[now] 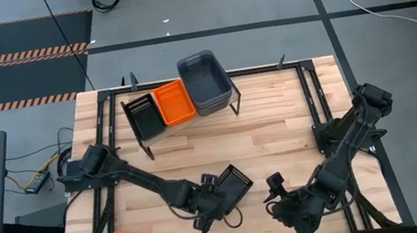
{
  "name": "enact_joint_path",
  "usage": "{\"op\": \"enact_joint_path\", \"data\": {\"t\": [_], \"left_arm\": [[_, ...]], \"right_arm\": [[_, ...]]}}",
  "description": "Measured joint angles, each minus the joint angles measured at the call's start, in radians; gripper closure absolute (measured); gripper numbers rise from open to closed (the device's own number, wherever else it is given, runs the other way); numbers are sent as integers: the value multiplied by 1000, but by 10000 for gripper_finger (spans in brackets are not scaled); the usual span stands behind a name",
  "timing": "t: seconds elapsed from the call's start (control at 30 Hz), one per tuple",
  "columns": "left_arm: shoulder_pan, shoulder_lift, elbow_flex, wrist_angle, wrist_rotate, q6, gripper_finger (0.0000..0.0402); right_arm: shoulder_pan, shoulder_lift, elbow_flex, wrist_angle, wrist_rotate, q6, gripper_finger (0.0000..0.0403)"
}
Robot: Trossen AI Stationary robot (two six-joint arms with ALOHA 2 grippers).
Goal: Stack baskets on shelf by color
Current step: Stack the black basket on top of the other black basket on the shelf
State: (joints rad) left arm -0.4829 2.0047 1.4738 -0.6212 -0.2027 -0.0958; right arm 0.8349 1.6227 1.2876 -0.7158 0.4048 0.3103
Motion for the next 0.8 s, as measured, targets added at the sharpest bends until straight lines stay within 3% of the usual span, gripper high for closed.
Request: {"op": "enact_joint_path", "data": {"t": [0.1,0.2,0.43,0.6,0.7,0.8], "left_arm": [[14,29,0,2,-1,44,179],[21,45,-1,-10,0,84,213],[19,52,-1,-2,-6,100,385],[11,52,8,3,-17,108,395],[-1,48,76,-119,-50,105,395],[-17,48,219,-325,-110,72,397]], "right_arm": [[1,0,-15,4,-4,44,153],[8,0,-24,-4,-5,89,159],[29,0,-29,-17,-5,138,170],[34,0,-29,-19,-5,143,176],[34,0,-29,-26,-1,134,179],[34,0,-29,-45,22,103,182]]}}
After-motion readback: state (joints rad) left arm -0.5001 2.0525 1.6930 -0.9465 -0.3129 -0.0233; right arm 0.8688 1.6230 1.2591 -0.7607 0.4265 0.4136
